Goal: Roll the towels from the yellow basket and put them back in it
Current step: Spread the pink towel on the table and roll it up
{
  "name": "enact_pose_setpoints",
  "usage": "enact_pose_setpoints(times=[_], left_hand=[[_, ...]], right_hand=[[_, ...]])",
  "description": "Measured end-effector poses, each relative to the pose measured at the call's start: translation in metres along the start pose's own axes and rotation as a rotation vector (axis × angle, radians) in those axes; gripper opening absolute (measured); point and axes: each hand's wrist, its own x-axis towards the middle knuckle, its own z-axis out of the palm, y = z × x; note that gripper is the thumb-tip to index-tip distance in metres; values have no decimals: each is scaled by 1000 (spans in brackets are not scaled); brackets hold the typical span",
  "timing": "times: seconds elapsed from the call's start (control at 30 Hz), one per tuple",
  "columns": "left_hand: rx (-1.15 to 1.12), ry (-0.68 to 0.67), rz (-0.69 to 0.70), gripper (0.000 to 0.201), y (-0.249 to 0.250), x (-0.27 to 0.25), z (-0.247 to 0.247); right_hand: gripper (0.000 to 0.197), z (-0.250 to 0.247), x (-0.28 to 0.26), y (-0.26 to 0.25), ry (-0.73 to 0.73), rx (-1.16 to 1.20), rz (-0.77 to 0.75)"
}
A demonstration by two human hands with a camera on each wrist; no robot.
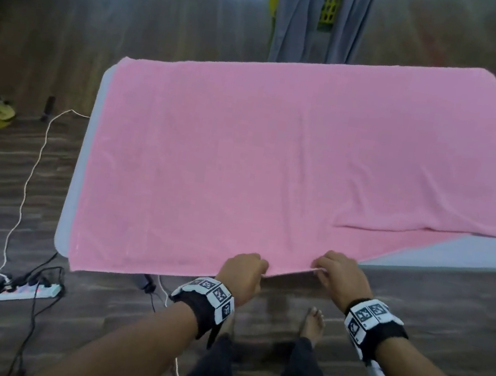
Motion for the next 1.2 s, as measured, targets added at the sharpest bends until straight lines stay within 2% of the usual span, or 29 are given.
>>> enact_pose_setpoints(times=[0.1,0.17,0.23,0.33,0.43,0.53,0.6,0.67,0.73,0.8,0.87,0.9,0.97,1.03,1.13,1.2], left_hand=[[23,-47,-98,18,5,-5,0],[70,-42,-146,22,20,-1,2],[89,-7,-84,32,54,17,6],[-23,43,17,46,135,62,8],[-76,62,-11,28,193,101,4],[-65,45,-75,9,203,112,-2],[-48,24,-98,7,200,110,-4],[-29,-4,-117,10,202,109,-3],[28,-15,-104,19,214,115,1],[49,-2,-45,36,239,133,7],[-14,22,4,45,272,158,10],[-57,22,21,44,290,172,10],[-107,8,28,27,319,194,7],[-69,-31,9,15,333,205,2],[-15,-54,18,13,332,209,-2],[-18,-38,20,12,328,209,-4]], right_hand=[[16,-32,-8,66,39,-9,66],[15,-49,-23,96,34,-19,57],[11,-58,-33,110,5,4,31],[9,-60,-33,111,-33,40,-38],[8,-61,-29,113,-32,17,-100],[14,-73,-31,150,-39,-80,-114],[15,-88,-33,195,21,-115,-25],[15,-106,-39,239,74,-111,49],[12,-118,-47,263,39,-95,40],[8,-125,-53,271,-19,-80,11],[11,-127,-55,268,-71,-68,11],[14,-129,-54,266,-98,-67,13],[17,-130,-54,268,-118,-91,9],[17,-137,-52,279,-125,-194,-6],[7,-161,-56,322,-82,-372,120],[21,-175,-64,366,6,-417,190]])
